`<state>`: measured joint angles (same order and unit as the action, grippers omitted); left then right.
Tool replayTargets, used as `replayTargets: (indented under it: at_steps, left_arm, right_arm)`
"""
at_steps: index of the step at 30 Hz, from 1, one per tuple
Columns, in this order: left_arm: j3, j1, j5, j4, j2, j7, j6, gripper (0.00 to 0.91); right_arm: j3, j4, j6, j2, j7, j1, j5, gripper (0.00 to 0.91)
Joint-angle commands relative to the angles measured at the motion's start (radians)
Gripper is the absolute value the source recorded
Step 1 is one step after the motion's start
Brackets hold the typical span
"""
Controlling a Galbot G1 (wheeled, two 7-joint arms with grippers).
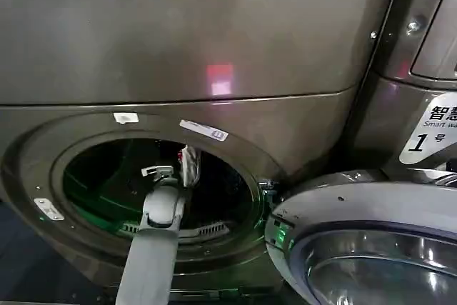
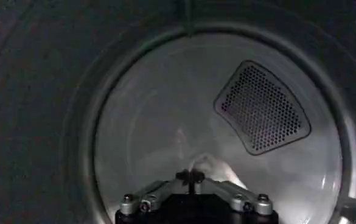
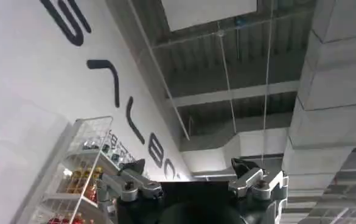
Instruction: Grasp the clothes from the dryer.
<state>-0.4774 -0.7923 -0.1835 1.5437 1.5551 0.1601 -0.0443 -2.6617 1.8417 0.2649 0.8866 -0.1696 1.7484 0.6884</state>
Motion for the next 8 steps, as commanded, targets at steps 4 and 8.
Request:
replayTargets:
  at_steps: [4, 8]
  left_arm:
    - [0.002, 0.001, 0.011, 0.005, -0.017, 0.003, 0.001, 0.000]
    - [0.002, -0.009, 0.016, 0.008, -0.027, -0.004, 0.000, 0.000]
  right_arm:
    - [-0.015, 0.002, 0.008, 0.004, -0.002, 0.012, 0.001, 0.907]
    - [-0.019, -0.001, 0.008, 0.007, -0.005, 0.015, 0.002, 0.907]
